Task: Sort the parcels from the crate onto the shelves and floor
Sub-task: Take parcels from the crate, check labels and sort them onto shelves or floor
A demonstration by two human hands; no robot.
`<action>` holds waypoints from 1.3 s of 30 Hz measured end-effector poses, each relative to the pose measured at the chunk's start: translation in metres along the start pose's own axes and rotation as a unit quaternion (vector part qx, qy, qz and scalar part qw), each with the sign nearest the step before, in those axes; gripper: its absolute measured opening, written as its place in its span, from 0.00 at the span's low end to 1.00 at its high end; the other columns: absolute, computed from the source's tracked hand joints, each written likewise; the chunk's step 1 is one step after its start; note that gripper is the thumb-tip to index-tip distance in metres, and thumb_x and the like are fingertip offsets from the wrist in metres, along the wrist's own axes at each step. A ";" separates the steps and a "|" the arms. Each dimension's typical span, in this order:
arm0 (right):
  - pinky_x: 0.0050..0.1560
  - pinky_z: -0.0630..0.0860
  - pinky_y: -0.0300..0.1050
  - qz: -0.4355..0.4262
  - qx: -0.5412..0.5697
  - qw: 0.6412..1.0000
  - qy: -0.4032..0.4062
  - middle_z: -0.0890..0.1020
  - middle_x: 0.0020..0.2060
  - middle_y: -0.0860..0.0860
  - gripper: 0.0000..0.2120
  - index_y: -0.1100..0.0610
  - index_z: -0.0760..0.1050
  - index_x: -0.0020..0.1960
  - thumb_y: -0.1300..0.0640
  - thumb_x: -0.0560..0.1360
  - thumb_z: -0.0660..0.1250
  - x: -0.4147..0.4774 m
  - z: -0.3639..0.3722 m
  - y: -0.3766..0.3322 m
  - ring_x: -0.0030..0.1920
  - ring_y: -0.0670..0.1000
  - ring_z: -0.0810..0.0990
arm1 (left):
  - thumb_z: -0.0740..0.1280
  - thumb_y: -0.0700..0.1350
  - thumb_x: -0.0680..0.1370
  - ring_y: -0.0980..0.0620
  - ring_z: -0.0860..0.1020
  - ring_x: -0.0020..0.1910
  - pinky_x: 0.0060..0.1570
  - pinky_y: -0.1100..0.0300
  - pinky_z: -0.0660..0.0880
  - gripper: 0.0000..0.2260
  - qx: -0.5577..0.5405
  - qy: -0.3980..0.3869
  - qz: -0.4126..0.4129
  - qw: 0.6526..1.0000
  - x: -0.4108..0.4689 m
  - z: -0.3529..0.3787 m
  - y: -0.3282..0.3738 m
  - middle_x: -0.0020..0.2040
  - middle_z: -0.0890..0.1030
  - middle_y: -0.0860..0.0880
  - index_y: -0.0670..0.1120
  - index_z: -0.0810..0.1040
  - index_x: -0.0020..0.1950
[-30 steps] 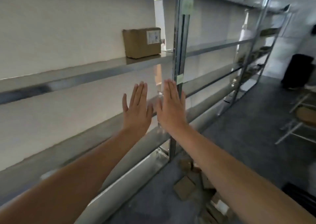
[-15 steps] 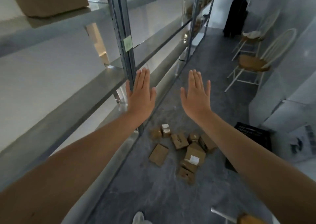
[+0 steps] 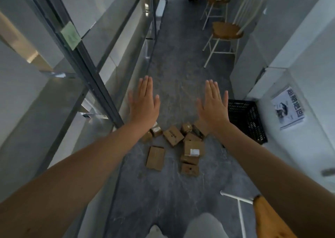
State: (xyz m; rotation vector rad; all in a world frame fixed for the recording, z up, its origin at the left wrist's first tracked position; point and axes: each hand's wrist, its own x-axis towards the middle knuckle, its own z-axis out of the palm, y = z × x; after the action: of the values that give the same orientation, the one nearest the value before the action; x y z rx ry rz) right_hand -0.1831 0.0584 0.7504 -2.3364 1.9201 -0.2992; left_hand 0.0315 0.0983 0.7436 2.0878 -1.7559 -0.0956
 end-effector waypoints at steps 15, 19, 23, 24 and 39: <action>0.77 0.38 0.56 0.132 0.050 0.978 -0.152 0.48 0.80 0.52 0.29 0.58 0.44 0.80 0.51 0.84 0.50 0.099 0.159 0.174 0.79 0.49 0.42 | 0.52 0.49 0.84 0.52 0.46 0.80 0.76 0.43 0.46 0.26 -0.015 -0.156 -0.064 0.986 0.081 0.203 0.044 0.81 0.50 0.48 0.44 0.50 0.81; 0.78 0.41 0.58 0.157 0.063 0.966 -0.195 0.50 0.80 0.53 0.29 0.59 0.46 0.80 0.51 0.83 0.50 0.117 0.232 0.222 0.79 0.50 0.44 | 0.53 0.48 0.84 0.51 0.49 0.80 0.76 0.43 0.49 0.25 -0.043 -0.201 -0.094 0.974 0.102 0.287 0.039 0.81 0.53 0.48 0.43 0.53 0.80; 0.78 0.46 0.59 0.173 0.072 0.957 -0.219 0.55 0.79 0.55 0.28 0.60 0.50 0.79 0.53 0.82 0.53 0.122 0.334 0.261 0.79 0.52 0.48 | 0.53 0.49 0.82 0.47 0.59 0.77 0.75 0.45 0.58 0.25 -0.076 -0.226 -0.119 0.964 0.098 0.390 0.016 0.78 0.61 0.45 0.42 0.60 0.78; 0.77 0.46 0.59 0.180 0.075 0.953 -0.230 0.55 0.79 0.55 0.28 0.60 0.51 0.79 0.53 0.82 0.53 0.123 0.367 0.269 0.79 0.53 0.48 | 0.55 0.47 0.83 0.47 0.60 0.76 0.75 0.48 0.58 0.24 -0.085 -0.249 -0.126 0.957 0.091 0.420 0.007 0.78 0.61 0.45 0.42 0.59 0.78; 0.63 0.74 0.57 0.513 0.349 0.757 -0.206 0.76 0.59 0.58 0.18 0.61 0.71 0.68 0.55 0.83 0.53 0.073 0.706 0.316 0.55 0.56 0.75 | 0.53 0.40 0.84 0.54 0.72 0.65 0.59 0.61 0.67 0.23 -0.295 -0.443 -0.303 0.790 -0.021 0.750 -0.077 0.66 0.71 0.56 0.54 0.59 0.78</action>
State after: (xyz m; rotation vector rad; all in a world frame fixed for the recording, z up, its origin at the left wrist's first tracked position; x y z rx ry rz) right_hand -0.3207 -0.1075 0.0038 -0.6312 2.0100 -0.2689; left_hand -0.1327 -0.0699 0.0266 2.0974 -1.0424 -1.8005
